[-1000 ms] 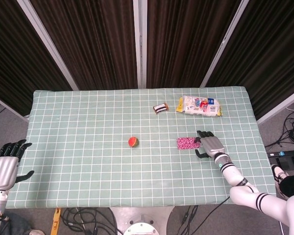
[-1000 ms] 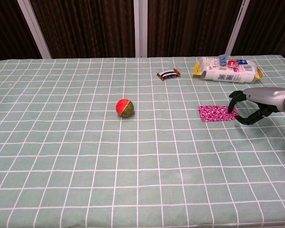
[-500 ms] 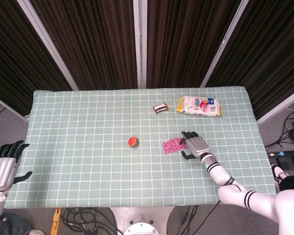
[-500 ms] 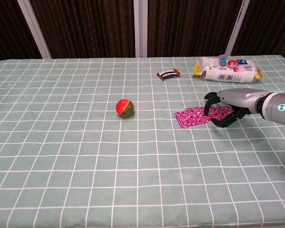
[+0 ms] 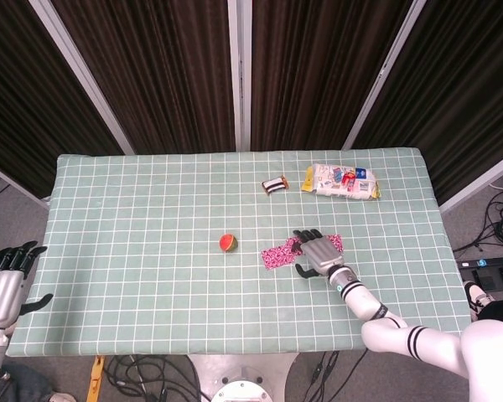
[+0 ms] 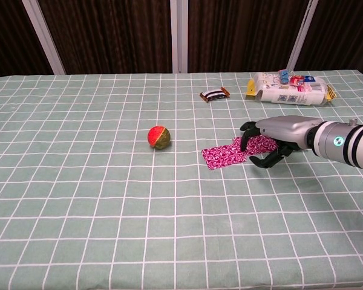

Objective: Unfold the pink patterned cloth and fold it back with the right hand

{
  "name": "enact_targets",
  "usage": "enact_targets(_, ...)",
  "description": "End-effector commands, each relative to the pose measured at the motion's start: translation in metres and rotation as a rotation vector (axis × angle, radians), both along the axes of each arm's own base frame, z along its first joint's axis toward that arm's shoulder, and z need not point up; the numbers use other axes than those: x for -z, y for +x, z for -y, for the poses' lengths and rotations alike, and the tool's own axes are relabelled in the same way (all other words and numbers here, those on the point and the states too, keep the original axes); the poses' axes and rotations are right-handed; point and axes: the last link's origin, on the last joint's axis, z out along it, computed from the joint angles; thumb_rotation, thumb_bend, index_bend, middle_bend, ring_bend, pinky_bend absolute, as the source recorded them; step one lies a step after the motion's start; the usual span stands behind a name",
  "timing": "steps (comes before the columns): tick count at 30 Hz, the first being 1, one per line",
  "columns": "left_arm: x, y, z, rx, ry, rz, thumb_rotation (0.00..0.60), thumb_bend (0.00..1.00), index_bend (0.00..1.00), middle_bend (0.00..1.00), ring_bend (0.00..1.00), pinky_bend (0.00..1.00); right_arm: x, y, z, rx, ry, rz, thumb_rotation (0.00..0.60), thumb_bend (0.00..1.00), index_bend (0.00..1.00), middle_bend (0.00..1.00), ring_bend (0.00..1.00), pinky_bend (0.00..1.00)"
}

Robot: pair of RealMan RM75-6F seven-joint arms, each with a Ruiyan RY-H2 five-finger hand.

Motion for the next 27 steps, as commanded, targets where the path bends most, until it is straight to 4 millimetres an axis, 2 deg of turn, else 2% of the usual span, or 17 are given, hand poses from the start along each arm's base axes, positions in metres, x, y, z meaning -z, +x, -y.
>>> enact_targets(1, 0.0, 0.0, 0.0, 0.0, 0.001, 0.001, 0.6, 0.04, 0.25, 0.25, 0.19, 0.16, -0.001, 0.003, -0.002, -0.008, -0.003, 0.009, 0.386, 0.44, 0.28, 0.0, 0.0, 0.0)
enact_targets(8, 0.0, 0.0, -0.001, 0.004, -0.001, -0.001, 0.6, 0.04, 0.25, 0.25, 0.19, 0.16, -0.022, -0.008, 0.001, 0.018, -0.049, 0.024, 0.384, 0.44, 0.28, 0.0, 0.0, 0.0)
enact_targets(15, 0.001, 0.0, 0.0, 0.002, -0.004, -0.002, 0.6, 0.04, 0.25, 0.25, 0.19, 0.16, -0.04, -0.04, 0.007, 0.098, -0.089, -0.011, 0.392, 0.44, 0.28, 0.0, 0.0, 0.0)
enact_targets(21, 0.001, 0.002, -0.001, 0.004, -0.008, -0.006, 0.6, 0.04, 0.25, 0.25, 0.19, 0.16, -0.041, -0.054, 0.001, 0.122, -0.081, -0.024, 0.388, 0.44, 0.28, 0.0, 0.0, 0.0)
enact_targets(27, 0.001, 0.003, 0.0, 0.004, -0.006, -0.008, 0.6, 0.04, 0.25, 0.25, 0.19, 0.16, -0.038, -0.054, 0.001, 0.121, -0.073, -0.012, 0.391, 0.44, 0.28, 0.0, 0.0, 0.0)
